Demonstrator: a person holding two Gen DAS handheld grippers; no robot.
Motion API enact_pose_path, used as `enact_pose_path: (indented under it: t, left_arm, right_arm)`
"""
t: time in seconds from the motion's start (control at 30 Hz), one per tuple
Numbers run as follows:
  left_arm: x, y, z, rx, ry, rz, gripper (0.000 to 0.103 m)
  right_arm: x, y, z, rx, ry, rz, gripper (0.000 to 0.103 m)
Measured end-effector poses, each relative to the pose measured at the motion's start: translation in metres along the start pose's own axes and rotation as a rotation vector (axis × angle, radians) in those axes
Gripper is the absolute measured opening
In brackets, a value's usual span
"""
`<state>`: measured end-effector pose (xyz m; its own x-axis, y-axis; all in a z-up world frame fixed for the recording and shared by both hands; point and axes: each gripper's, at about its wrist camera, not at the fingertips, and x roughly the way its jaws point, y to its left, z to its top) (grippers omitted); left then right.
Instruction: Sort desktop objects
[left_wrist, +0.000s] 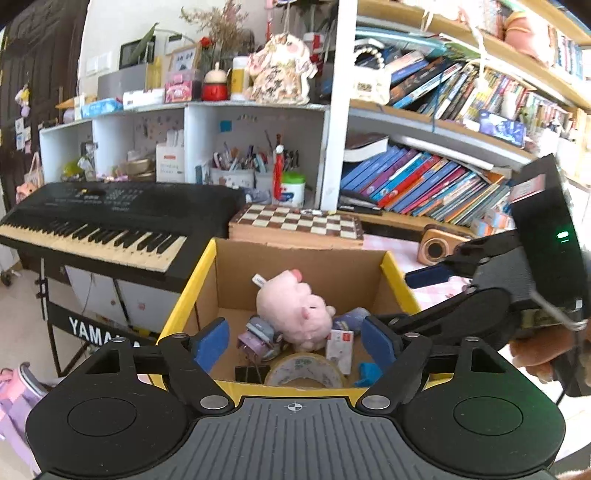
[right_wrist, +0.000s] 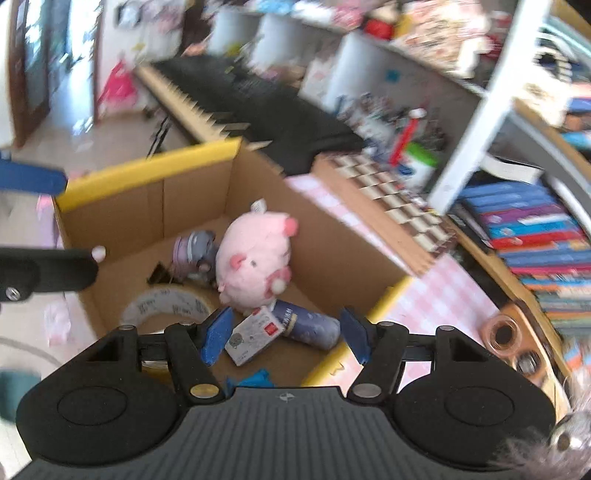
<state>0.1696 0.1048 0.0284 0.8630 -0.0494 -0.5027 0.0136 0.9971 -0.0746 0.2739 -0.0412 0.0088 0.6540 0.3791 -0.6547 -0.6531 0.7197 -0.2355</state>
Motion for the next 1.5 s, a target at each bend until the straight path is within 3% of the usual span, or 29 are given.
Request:
enact_pose_path:
  t: [0.3, 0.6, 0.87, 1.2, 1.5]
  left_arm:
    - [-0.040, -0.018, -0.011, 0.053, -0.027, -0.065, 0.094]
    - [-0.072, -0.026, -0.037, -0.001, -0.026, -0.021, 0.101]
    - [-0.091, -0.038, -0.066, 0.042, -0.018, 0.035, 0.103]
    - [-0.096, -0.050, -0.091, 0.079, 0.047, 0.054, 0.103]
    - [-0.098, -0.055, -0.100, 0.091, 0.083, 0.041, 0.103]
  right_arm:
    - [-0.093, -0.007, -0.045, 0.332, -0.080, -0.141, 0.061]
    - [-0.162, 0.021, -0.112, 0.588, -0.127, -0.330, 0.062]
    - [-0.192, 0.057, -0.155, 0.647, -0.129, -0.446, 0.062]
    - [-0.205, 0.081, -0.180, 0.684, -0.110, -0.452, 0.065]
    - [-0.210, 0.091, -0.186, 0.681, -0.106, -0.442, 0.076]
